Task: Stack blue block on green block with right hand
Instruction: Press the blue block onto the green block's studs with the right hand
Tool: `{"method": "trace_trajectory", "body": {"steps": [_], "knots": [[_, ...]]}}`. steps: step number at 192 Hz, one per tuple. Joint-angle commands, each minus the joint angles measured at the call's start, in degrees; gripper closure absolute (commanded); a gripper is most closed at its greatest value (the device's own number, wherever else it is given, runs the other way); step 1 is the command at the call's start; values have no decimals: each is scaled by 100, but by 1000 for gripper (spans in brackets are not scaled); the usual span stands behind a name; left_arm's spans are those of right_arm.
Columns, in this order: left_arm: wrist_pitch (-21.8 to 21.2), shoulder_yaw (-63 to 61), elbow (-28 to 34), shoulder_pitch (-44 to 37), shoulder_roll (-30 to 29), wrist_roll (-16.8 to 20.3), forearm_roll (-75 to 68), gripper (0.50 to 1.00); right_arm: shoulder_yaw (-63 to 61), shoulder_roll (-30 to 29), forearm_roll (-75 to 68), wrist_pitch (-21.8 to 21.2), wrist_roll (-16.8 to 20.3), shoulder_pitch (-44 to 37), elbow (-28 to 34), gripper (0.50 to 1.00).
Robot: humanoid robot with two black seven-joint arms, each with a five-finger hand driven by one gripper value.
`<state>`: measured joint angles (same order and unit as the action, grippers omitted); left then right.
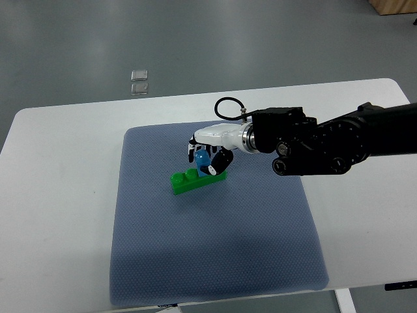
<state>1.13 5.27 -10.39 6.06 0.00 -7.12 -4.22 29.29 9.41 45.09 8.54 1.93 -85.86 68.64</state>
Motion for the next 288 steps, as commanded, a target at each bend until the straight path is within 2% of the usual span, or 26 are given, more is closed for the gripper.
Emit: {"method": "trace_trajectory", "body": {"steps": [1, 288], "knots": [[-7, 1, 1, 0, 0, 0, 0, 500, -11, 0, 0, 7, 0, 17, 0, 895], [2, 1, -25, 0, 0, 0, 0, 500, -90, 8, 132, 781, -396, 650, -202, 899]]}}
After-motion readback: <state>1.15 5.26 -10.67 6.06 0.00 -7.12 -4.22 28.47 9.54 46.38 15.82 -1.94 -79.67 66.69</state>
